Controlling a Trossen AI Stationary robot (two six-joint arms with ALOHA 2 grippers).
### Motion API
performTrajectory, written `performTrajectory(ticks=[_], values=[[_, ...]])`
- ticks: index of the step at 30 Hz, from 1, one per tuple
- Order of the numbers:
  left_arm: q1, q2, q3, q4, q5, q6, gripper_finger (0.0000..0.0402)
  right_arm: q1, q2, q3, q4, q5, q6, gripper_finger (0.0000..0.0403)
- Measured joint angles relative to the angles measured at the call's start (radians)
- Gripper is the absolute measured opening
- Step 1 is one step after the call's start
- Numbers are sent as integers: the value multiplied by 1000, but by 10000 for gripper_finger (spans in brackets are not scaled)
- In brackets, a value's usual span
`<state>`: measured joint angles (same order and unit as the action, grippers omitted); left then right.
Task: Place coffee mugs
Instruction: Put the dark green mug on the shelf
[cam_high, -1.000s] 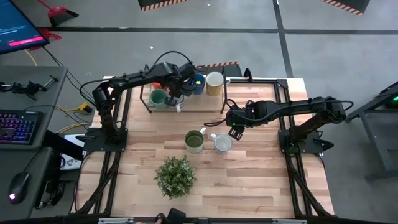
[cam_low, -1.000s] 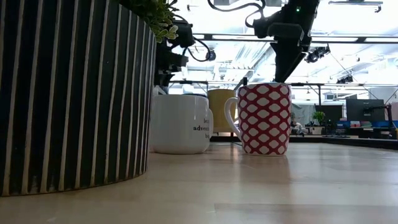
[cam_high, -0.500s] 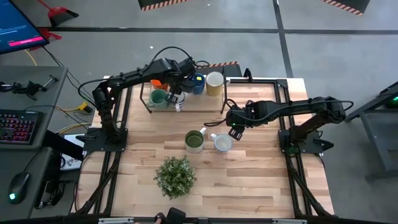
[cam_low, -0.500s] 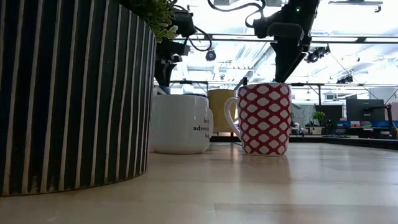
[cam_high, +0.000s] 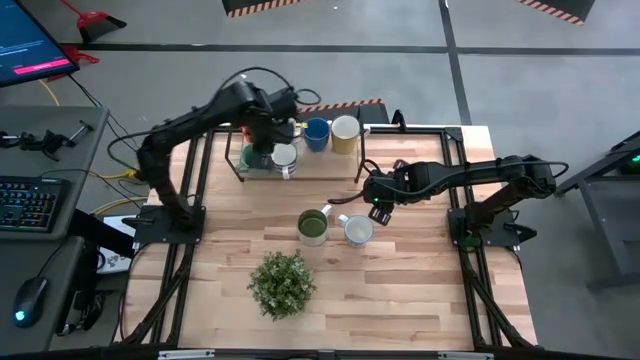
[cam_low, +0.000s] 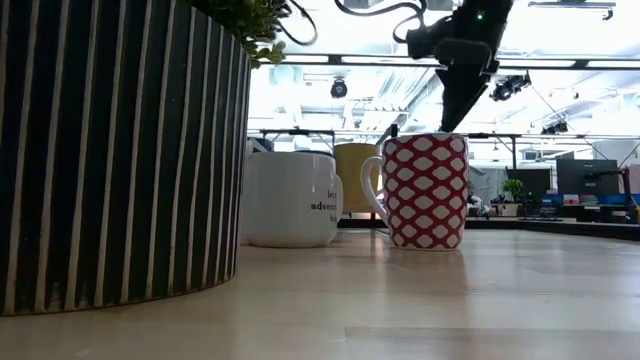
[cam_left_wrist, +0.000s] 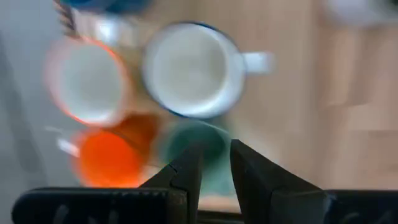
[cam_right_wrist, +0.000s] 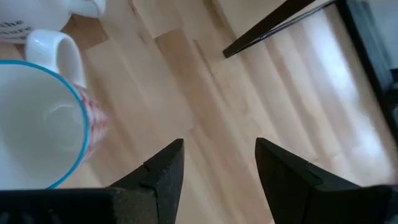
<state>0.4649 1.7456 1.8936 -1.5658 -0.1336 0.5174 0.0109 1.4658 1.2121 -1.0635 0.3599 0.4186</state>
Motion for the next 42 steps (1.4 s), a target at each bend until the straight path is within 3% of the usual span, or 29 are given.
performTrajectory(ticks=[3, 6, 12, 17, 21, 30, 36, 42], values=[[-11, -91, -44, 7, 152, -179, 74, 0, 0, 0, 19, 43, -40, 177], [-44, -212, -144, -1, 265, -249, 74, -3, 0, 0, 72, 59, -73, 177], [-136, -480, -487, 119, 278, -408, 74, -31, 9, 0, 348, 33, -167, 177], [-230, -681, -772, 280, 277, -625, 74, -61, 56, 0, 581, -139, -326, 177], [-347, -787, -916, 379, 245, -782, 74, -81, 121, 10, 602, -223, -384, 177], [-531, -815, -961, 415, 26, -939, 74, -109, 342, 290, 387, -328, -524, 177], [-552, -815, -961, 413, -28, -961, 74, -90, 493, 509, 228, -360, -617, 177], [-552, -815, -961, 404, -34, -945, 74, -59, 582, 578, 171, -365, -635, 177]])
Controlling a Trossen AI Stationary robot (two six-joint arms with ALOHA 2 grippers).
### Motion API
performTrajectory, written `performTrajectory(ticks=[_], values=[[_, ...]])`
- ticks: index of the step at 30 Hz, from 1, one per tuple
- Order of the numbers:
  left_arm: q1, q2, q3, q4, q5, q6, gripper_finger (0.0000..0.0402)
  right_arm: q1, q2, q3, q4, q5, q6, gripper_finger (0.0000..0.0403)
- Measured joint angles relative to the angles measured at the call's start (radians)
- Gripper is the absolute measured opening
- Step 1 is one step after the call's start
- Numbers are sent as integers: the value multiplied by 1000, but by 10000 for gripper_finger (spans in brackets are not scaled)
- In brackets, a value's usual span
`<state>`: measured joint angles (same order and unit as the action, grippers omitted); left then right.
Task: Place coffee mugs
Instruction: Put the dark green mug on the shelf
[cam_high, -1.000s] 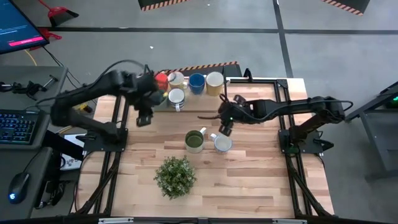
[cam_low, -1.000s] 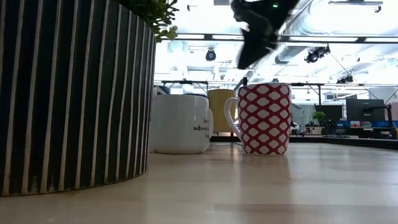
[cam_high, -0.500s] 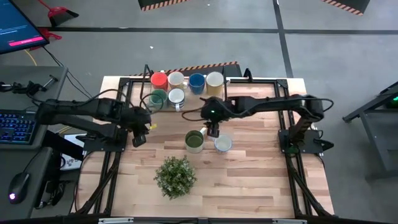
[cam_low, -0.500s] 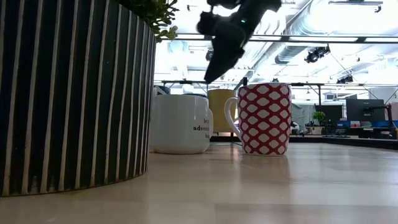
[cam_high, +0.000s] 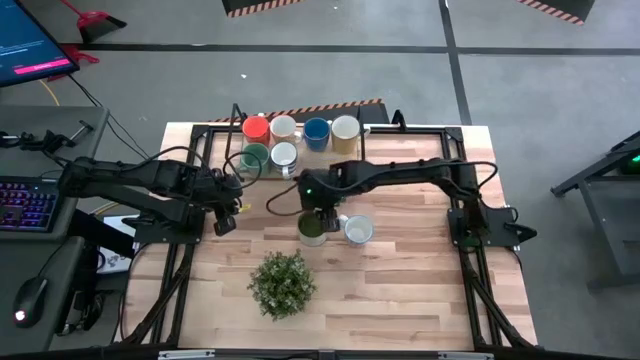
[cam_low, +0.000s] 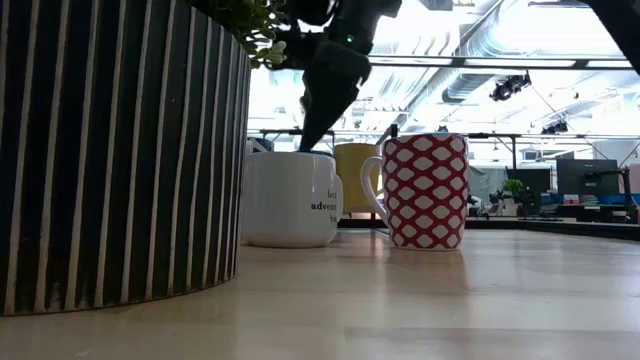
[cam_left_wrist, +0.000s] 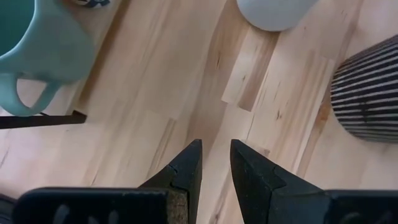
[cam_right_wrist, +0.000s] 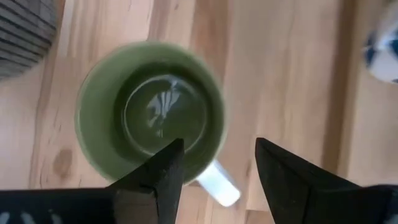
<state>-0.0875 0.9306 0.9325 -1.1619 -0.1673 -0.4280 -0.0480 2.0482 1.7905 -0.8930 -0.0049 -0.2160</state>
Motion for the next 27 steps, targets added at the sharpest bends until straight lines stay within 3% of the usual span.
performTrajectory(ticks=[9, 20, 27], values=[[0, 0, 0, -5, 0, 64, 74, 9, 8, 0, -116, 25, -132, 177], [0, 0, 0, -7, 0, 63, 74, -18, 7, -4, -116, 4, -278, 177], [0, 0, 0, -7, 0, 63, 74, -21, 7, -6, -119, -4, -290, 177]])
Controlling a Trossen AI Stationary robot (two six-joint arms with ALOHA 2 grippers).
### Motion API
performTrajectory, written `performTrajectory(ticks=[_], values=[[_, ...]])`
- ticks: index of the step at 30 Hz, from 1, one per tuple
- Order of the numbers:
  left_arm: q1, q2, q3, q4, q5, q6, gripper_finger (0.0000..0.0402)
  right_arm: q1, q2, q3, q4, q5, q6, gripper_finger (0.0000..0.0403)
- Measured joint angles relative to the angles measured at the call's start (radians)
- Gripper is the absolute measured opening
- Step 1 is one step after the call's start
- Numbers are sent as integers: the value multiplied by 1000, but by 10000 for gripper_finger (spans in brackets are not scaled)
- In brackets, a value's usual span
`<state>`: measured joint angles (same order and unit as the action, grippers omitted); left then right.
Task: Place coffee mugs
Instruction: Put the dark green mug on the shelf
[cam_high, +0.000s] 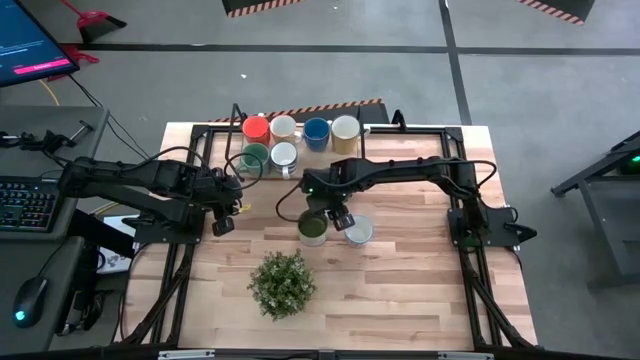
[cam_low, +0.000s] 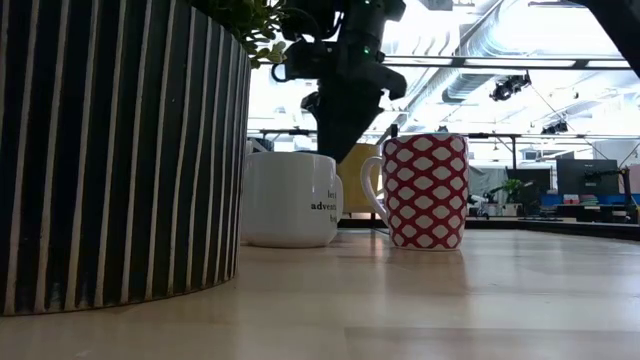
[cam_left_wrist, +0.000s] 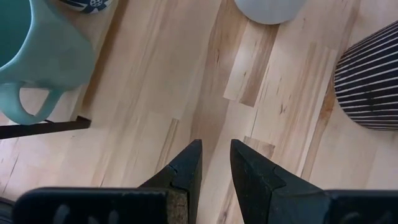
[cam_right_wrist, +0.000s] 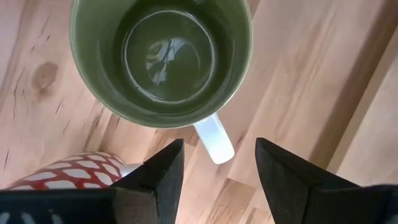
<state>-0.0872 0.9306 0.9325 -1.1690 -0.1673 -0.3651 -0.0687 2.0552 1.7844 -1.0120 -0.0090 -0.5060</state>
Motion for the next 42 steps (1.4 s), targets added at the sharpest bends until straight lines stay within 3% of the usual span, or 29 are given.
performTrajectory(ticks=[22, 32, 42], values=[[0, 0, 0, 0, 0, 0, 74, -10, 37, -2, 34, -62, 11, 176], [0, 0, 0, 0, 0, 1, 74, 3, 48, -2, 46, -84, 11, 124], [0, 0, 0, 0, 0, 1, 74, 18, 68, -2, 58, -110, 22, 98]])
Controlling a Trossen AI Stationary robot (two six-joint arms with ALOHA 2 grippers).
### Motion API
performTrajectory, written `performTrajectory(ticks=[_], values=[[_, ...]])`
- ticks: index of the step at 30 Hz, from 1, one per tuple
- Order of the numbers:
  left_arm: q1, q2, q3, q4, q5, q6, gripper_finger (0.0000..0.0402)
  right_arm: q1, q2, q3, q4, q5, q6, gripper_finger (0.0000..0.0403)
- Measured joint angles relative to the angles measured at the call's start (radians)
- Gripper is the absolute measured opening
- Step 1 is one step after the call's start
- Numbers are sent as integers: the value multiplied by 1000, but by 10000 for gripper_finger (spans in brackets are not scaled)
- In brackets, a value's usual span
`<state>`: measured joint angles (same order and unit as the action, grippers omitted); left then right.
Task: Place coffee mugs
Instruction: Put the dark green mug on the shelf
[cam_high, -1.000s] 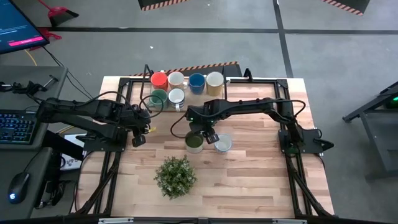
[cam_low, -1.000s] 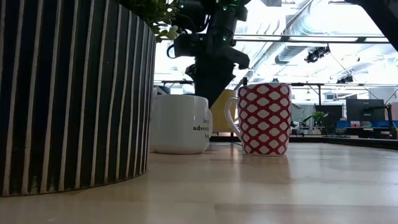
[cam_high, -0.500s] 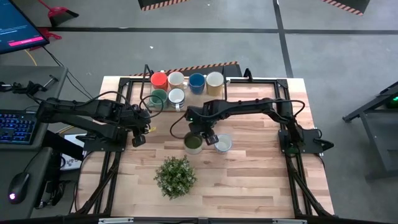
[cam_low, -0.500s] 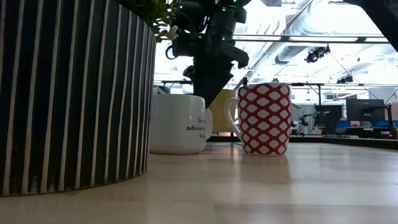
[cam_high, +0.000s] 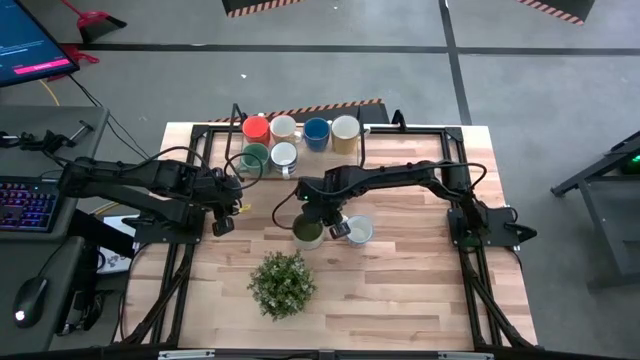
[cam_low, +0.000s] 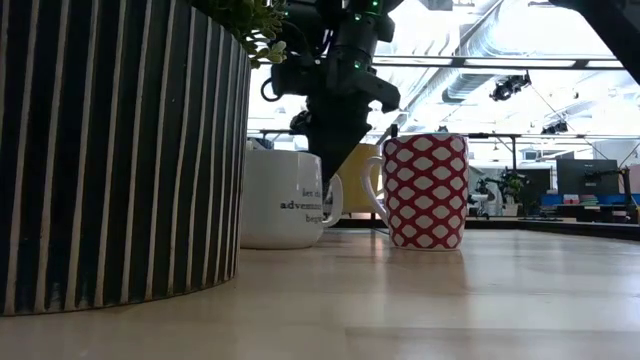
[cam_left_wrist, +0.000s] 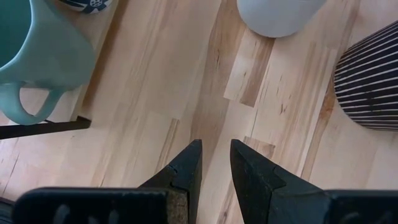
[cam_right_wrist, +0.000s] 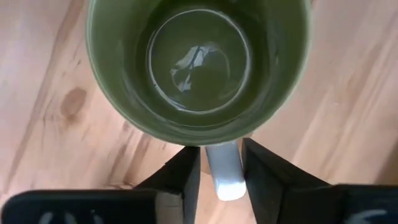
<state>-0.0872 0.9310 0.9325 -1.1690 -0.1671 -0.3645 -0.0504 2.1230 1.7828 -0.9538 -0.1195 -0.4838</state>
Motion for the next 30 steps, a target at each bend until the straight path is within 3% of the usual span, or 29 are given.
performTrajectory(ticks=[7, 19, 30], values=[[0, 0, 0, 0, 0, 1, 74, 1, 7, 0, 11, -6, 109, 23], [0, 0, 0, -1, 0, 25, 74, -2, 3, 28, -1, 62, 341, 23], [0, 0, 0, -9, 0, 28, 74, 8, 0, 257, -124, 104, 641, 23]])
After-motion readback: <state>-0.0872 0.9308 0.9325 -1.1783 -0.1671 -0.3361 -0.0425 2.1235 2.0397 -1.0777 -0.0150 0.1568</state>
